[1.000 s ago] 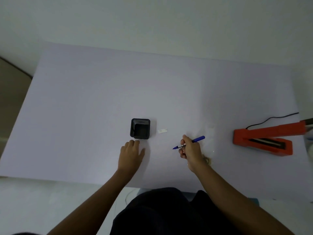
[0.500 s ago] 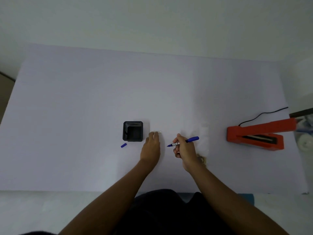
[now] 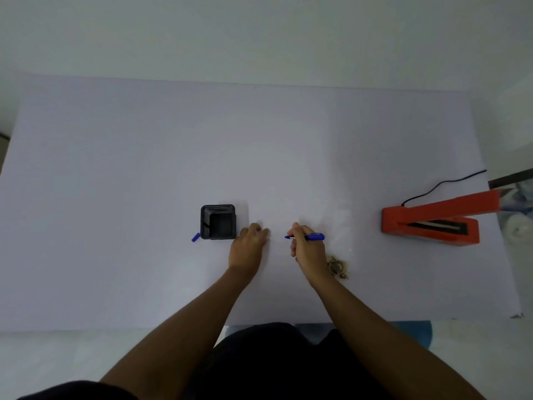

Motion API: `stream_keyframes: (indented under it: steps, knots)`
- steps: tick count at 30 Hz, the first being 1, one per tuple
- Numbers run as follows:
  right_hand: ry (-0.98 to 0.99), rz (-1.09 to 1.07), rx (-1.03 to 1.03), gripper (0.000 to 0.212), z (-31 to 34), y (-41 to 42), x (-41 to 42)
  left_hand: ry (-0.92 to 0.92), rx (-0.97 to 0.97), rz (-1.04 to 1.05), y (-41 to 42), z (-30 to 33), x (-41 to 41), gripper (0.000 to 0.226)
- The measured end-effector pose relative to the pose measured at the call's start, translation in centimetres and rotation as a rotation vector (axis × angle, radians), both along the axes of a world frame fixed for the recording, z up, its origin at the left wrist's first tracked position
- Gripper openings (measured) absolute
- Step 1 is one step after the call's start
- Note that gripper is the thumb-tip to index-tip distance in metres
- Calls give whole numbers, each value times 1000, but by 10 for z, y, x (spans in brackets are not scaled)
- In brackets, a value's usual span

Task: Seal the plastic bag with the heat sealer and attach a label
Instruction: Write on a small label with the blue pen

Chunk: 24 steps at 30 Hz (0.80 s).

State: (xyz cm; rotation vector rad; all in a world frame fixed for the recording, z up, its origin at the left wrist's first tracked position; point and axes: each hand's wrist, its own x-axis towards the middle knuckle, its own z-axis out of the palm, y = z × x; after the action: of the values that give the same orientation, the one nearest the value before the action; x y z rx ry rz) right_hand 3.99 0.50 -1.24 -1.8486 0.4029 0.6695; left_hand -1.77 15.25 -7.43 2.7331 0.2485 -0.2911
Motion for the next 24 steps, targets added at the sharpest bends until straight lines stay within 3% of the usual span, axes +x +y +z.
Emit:
stream_keyframes:
  steps: [5, 7, 11, 17, 24]
  knots:
    - [-98, 161, 10, 27, -11, 7, -11, -39, -35, 53, 6, 3, -9, 38]
    - [-101, 186, 16, 26, -19, 11, -15, -27, -38, 59, 8, 3, -11, 29]
    - [-83, 187, -8, 43, -35, 20, -16, 34, -37, 81, 8, 2, -3, 9]
    - [-147, 188, -11, 30, -35, 20, -7, 57, -115, 139, 4, 5, 6, 24]
    - [-227, 178, -1, 20, -37, 22, -2, 85, -99, 105, 6, 4, 9, 7]
